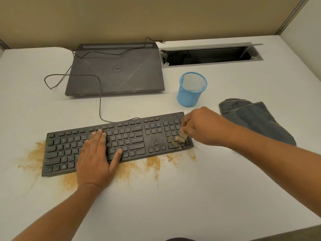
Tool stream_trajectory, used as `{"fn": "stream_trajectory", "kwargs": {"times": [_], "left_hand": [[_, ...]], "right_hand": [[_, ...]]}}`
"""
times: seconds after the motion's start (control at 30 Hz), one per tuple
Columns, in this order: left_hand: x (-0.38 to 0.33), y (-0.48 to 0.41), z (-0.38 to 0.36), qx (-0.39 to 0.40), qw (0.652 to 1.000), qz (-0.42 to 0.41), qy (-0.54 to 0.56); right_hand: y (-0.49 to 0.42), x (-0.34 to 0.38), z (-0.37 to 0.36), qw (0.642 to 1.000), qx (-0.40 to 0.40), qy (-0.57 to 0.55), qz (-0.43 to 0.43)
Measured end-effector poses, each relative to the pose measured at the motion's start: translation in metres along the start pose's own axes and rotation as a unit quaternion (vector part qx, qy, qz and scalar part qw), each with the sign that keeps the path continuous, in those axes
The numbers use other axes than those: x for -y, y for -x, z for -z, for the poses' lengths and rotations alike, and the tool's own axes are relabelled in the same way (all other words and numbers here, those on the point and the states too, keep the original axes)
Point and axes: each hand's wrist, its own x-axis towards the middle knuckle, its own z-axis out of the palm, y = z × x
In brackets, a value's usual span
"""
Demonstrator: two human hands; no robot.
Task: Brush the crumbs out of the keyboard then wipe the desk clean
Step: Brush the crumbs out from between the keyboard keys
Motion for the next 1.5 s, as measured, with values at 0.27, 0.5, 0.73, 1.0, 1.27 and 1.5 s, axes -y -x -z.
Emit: {"fn": "stream_trajectory", "kwargs": {"times": [0.27,0.5,0.73,1.0,1.27,1.5], "left_hand": [[0.001,0.0,-0.001,0.001,1.0,-0.001,-0.003],[0.001,0.0,-0.001,0.002,1.0,0.001,-0.005],[0.001,0.0,0.0,0.002,1.0,-0.002,-0.003],[-0.001,0.0,0.001,0.003,1.0,-0.001,-0.001],[-0.001,0.0,0.002,0.001,1.0,-0.003,0.002],[-0.001,0.0,0.002,0.0,1.0,-0.002,0.0]], "right_hand": [[-0.009,0.01,0.013,0.993,0.071,0.077,0.062],[-0.008,0.014,0.011,0.993,0.059,0.071,0.076],[-0.002,0.007,0.002,0.997,0.017,0.051,0.053],[0.001,0.003,-0.008,0.999,-0.042,-0.029,0.004],[-0.011,0.008,-0.008,0.998,-0.042,-0.049,0.014],[-0.012,0.011,-0.008,0.998,-0.035,-0.058,0.013]]}}
